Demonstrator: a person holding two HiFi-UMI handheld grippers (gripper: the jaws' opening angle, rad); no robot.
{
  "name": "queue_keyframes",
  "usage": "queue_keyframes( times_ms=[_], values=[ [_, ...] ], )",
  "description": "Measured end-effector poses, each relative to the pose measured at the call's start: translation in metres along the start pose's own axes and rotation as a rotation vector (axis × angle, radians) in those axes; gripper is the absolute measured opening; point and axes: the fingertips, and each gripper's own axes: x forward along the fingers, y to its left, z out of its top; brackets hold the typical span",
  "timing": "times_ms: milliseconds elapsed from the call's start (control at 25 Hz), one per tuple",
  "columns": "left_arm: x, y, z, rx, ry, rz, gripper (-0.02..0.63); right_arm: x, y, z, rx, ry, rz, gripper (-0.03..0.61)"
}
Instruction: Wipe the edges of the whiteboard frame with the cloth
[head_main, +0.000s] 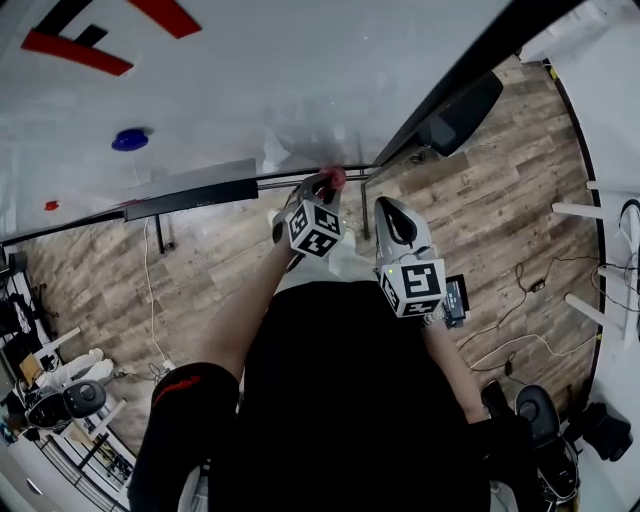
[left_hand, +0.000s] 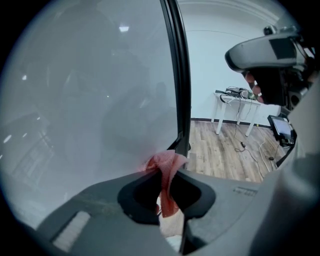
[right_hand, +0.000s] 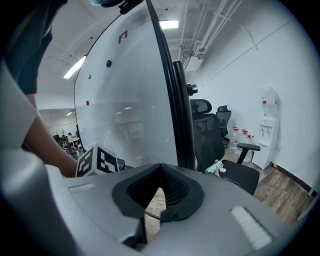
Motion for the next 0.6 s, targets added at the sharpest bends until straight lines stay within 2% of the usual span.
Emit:
queue_keyframes(
  times_ms=[600],
  values=[
    [0.009,-0.019,0.019,0.048,-0.015,-0.044,0.048,-0.023,-0.012,-0.003,0.018,-0.010,-0.077,0.002]
  ],
)
